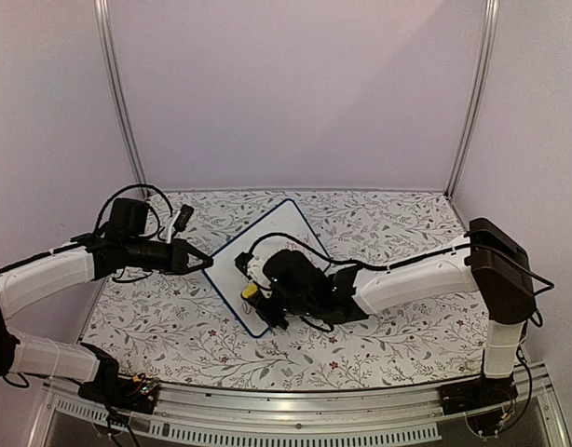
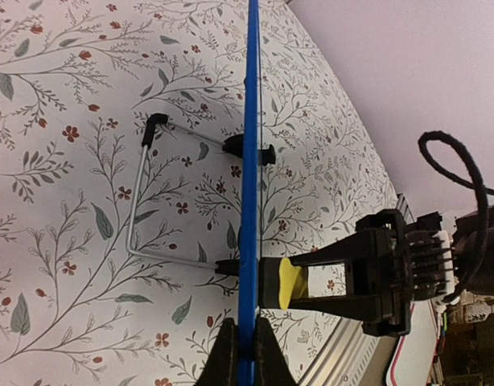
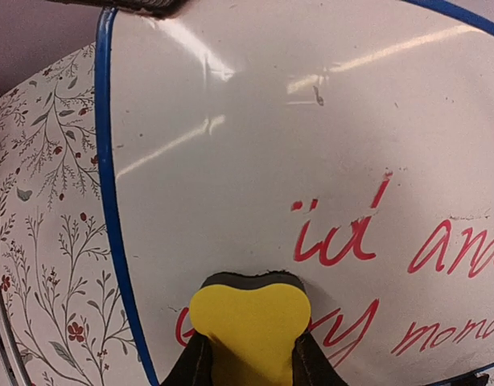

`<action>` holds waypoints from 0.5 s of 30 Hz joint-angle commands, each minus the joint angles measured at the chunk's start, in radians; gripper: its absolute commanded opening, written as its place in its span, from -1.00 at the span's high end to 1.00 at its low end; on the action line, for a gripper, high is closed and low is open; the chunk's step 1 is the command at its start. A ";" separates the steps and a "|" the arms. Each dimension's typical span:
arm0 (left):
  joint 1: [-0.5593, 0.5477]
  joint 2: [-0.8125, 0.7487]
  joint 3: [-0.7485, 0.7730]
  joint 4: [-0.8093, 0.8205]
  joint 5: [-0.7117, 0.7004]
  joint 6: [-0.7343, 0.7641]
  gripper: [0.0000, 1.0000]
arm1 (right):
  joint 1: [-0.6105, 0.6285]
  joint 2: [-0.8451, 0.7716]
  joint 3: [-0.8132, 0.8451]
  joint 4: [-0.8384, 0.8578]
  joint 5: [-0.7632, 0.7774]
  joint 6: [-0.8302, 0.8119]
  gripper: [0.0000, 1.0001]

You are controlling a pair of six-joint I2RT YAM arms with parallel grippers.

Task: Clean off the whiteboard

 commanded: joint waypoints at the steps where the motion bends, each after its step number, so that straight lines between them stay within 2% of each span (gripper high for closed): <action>1: 0.001 -0.009 -0.001 0.017 0.032 -0.003 1.00 | -0.021 0.026 0.093 -0.092 0.028 -0.013 0.58; 10: 0.002 -0.031 -0.002 0.015 0.022 -0.003 1.00 | -0.046 0.056 0.187 -0.124 0.033 -0.039 0.58; 15: 0.004 -0.047 -0.003 0.013 0.016 -0.001 1.00 | -0.046 0.036 0.084 -0.099 0.021 -0.007 0.58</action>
